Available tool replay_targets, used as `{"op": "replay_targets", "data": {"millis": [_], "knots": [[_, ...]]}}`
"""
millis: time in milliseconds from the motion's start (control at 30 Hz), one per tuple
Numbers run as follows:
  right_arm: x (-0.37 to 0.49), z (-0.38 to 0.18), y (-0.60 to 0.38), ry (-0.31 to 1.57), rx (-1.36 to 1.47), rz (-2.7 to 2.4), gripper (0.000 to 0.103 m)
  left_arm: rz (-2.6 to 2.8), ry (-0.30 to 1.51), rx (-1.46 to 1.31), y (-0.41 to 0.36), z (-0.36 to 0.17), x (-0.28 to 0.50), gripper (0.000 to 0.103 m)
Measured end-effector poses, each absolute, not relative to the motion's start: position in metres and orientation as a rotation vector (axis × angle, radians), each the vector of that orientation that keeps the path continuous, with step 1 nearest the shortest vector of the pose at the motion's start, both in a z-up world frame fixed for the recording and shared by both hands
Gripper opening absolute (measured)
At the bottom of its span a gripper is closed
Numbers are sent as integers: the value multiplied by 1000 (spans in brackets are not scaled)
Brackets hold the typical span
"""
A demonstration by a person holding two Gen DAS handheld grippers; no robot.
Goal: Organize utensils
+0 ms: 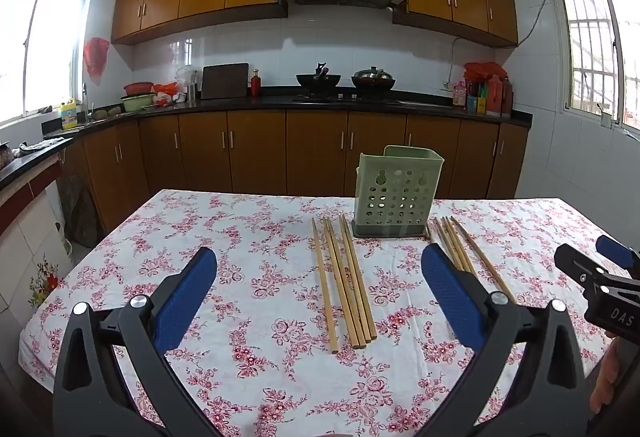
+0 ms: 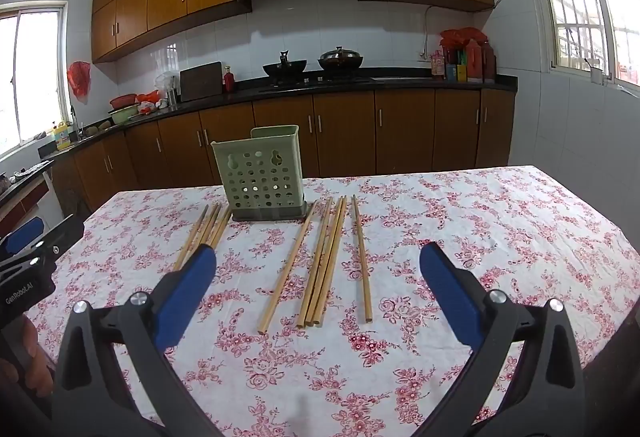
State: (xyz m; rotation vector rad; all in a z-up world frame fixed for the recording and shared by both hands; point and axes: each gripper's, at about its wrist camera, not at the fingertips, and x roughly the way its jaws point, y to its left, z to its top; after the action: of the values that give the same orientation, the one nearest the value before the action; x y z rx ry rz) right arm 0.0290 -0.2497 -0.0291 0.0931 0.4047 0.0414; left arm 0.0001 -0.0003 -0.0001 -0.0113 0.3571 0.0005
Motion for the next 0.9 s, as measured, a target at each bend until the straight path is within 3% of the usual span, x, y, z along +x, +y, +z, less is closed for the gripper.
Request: {"op": "replay_targets", "data": {"millis": [900], "knots": [[29, -28, -250, 407, 94, 42, 99, -1, 360, -13, -4, -1, 1, 101]]}}
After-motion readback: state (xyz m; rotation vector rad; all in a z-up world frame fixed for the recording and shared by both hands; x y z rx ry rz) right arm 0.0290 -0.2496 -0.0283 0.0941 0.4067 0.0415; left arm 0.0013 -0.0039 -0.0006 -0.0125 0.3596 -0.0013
